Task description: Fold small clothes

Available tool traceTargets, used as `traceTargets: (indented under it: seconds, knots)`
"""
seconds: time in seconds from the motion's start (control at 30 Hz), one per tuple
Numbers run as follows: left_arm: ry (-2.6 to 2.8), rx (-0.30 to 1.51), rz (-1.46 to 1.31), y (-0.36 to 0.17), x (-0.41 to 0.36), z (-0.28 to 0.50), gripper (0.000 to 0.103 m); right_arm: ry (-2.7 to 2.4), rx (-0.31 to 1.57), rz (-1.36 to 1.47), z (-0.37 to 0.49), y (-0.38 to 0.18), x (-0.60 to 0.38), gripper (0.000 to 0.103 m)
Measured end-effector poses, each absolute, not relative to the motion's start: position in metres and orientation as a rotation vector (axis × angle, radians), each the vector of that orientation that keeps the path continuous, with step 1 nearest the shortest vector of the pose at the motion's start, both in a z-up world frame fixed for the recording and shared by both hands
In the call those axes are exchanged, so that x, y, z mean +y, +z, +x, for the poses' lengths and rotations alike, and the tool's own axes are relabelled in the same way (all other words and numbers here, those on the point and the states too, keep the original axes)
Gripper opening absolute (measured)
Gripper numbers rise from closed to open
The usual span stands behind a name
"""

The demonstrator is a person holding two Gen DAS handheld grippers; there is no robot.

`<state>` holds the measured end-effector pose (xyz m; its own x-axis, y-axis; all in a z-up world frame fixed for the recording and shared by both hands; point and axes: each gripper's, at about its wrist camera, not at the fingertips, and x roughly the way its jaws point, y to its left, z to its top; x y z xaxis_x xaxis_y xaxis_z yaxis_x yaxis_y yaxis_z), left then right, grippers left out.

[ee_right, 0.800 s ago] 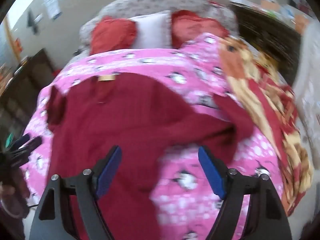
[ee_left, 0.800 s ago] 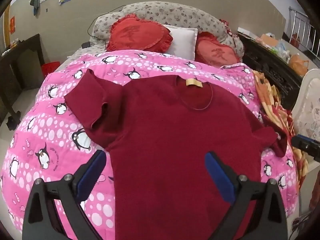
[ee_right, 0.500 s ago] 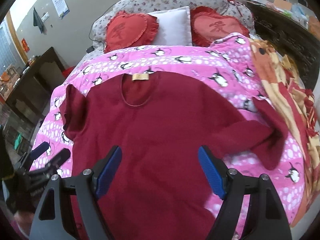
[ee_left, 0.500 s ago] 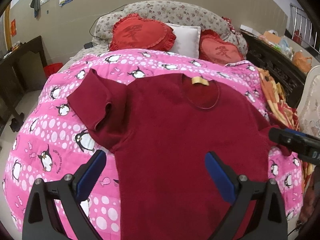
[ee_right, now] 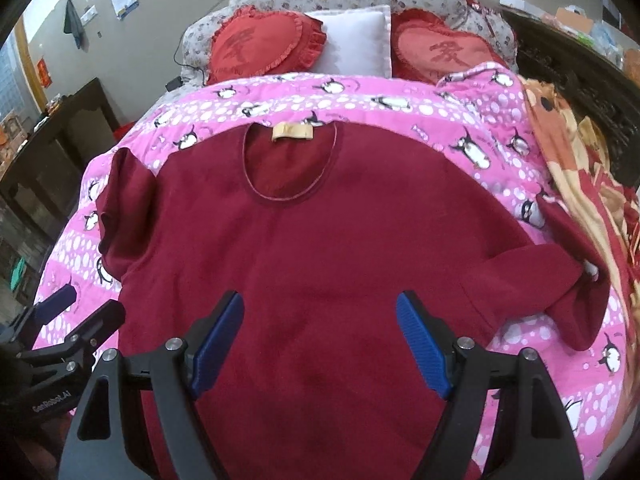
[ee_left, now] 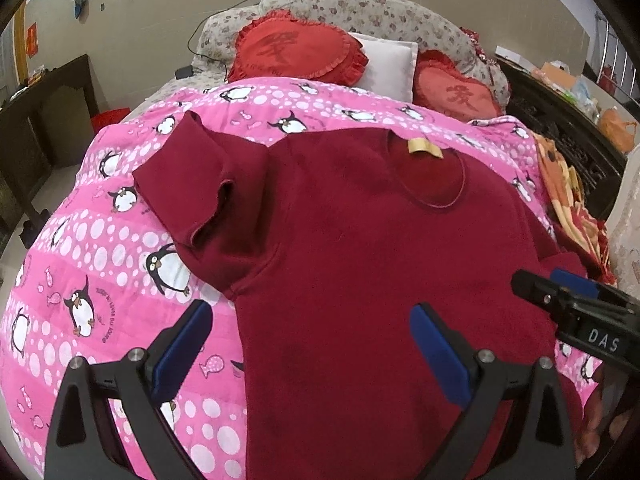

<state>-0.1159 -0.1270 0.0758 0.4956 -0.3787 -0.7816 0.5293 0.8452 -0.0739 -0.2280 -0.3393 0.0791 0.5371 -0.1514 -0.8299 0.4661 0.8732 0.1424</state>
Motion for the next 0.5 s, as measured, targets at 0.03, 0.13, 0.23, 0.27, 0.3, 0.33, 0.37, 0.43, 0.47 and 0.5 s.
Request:
traceTargets:
  seconds: [0.03,0.13,0.23,0.27,0.3,0.33,0.37,0.43,0.47,0.5]
  knots:
    - [-0.552,0.897,0.189,0.075,-0.128,-0.116,0.101,-0.373,0.940,0.374,-0.227,0.076,-0.340,0.059]
    - [-0.545,0.896,0.199,0.071,-0.129,-0.115,0.101,-0.386,0.950,0.359,-0.225,0.070,-0.340,0.059]
    - [-0.539,0.900,0.205,0.067,-0.130,-0.113,0.101,-0.393,0.949,0.352,-0.224,0.066,-0.339,0.059]
    - [-0.539,0.901,0.206,0.066,-0.131,-0.112,0.101,-0.394,0.950,0.354,-0.223,0.064,-0.339,0.059]
    - [-0.537,0.902,0.207,0.065,-0.131,-0.112,0.101,-0.397,0.958,0.354,-0.224,0.062,-0.339,0.059]
    - [-0.533,0.905,0.208,0.064,-0.131,-0.110,0.101,-0.397,0.961,0.354,-0.224,0.060,-0.340,0.059]
    - [-0.531,0.906,0.207,0.063,-0.132,-0.110,0.101,-0.398,0.970,0.355,-0.224,0.058,-0.341,0.059]
    - [-0.529,0.909,0.204,0.061,-0.132,-0.108,0.101,-0.401,0.965,0.351,-0.223,0.058,-0.341,0.059]
    - [-0.528,0.910,0.204,0.061,-0.132,-0.107,0.101,-0.402,0.961,0.346,-0.222,0.058,-0.341,0.059]
    - [-0.528,0.911,0.204,0.060,-0.132,-0.107,0.101,-0.398,0.948,0.347,-0.221,0.059,-0.341,0.059]
